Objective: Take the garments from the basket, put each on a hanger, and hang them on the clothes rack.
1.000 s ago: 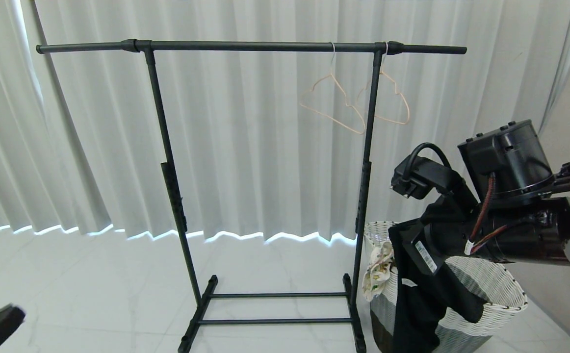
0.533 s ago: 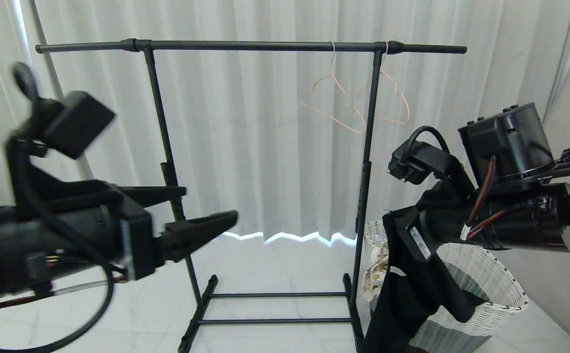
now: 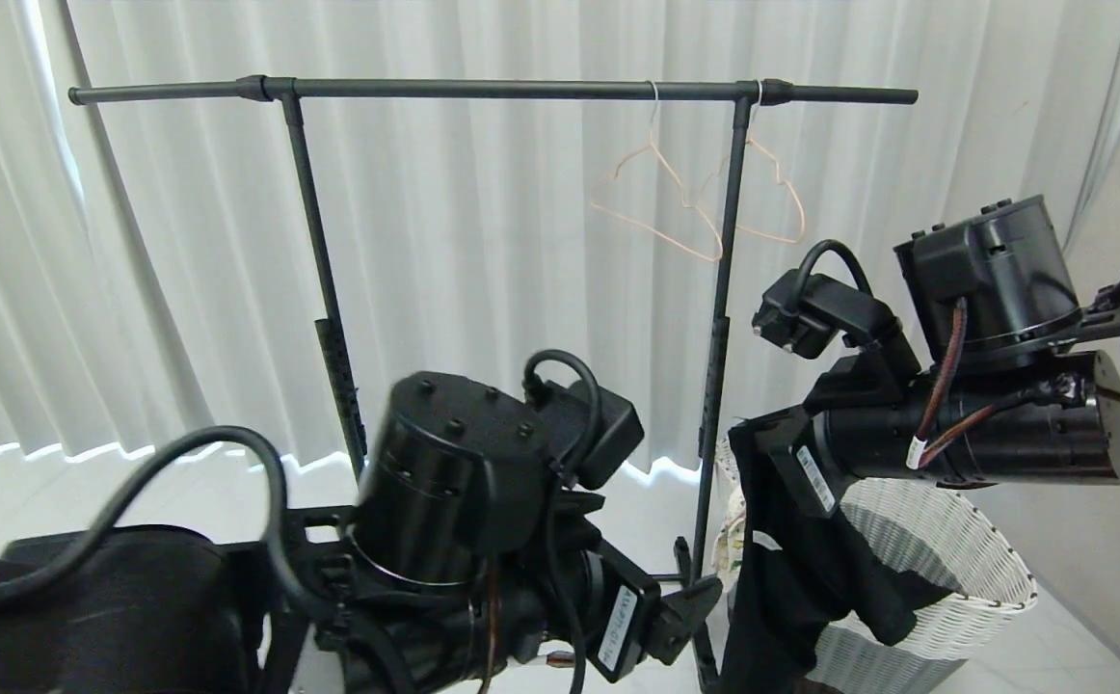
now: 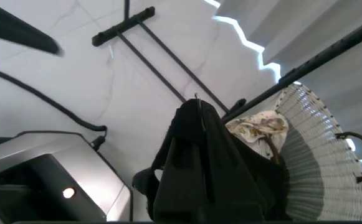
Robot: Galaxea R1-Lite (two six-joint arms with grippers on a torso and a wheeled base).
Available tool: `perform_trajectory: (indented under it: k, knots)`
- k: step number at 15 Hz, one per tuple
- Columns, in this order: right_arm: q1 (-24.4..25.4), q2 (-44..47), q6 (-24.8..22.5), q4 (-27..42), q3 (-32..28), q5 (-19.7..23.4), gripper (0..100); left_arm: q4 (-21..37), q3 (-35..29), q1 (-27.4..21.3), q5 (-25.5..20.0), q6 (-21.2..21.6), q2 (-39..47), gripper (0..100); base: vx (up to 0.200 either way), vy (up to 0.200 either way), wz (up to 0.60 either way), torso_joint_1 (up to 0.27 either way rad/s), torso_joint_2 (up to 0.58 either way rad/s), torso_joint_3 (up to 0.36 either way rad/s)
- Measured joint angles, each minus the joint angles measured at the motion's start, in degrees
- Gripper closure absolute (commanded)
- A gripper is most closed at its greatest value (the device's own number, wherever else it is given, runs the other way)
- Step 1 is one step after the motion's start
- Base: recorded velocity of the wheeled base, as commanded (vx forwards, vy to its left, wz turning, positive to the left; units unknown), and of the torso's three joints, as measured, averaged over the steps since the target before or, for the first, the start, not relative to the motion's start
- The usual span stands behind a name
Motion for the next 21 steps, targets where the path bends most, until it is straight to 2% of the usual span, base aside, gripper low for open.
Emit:
perform_trajectory:
  k: [3,7,9,11,15,18,21]
  knots:
    - [0.8,0.4,1.5,0.2,0.2,0.3,100,-0.9,-0.1,-0.4,0.0,0.0,4.2,0,0.000,0.000,0.00,0.000,0.00,0.000]
    - [2.8,0.8,1.6,0.1,0.0,1.2,100,-8.4,0.0,-0.6,-0.8,-0.2,8.4,0,0.000,0.000,0.00,0.000,0.00,0.000]
    - [3.4,0.8,1.6,0.2,0.0,1.2,100,-8.7,0.0,-0.6,-1.7,-0.5,10.2,0,0.000,0.000,0.00,0.000,0.00,0.000]
    - [4.3,0.5,1.7,0.2,-0.2,1.2,100,-9.3,-0.5,-0.1,-1.8,-2.4,11.8,0,0.000,0.000,0.00,0.000,0.00,0.000]
    - [5.7,-0.4,1.7,0.3,-0.9,1.1,100,-9.4,-4.6,0.2,-1.3,-11.3,15.0,0,0.000,0.000,0.00,0.000,0.00,0.000]
    - [6.1,-0.6,1.7,0.2,-1.1,1.0,100,-9.4,-4.9,0.9,1.5,-12.0,16.9,0,0.000,0.000,0.00,0.000,0.00,0.000]
    - [6.1,-0.7,1.7,0.2,-1.1,0.9,100,-9.7,-3.2,1.1,1.4,-12.2,16.1,0,0.000,0.000,0.00,0.000,0.00,0.000]
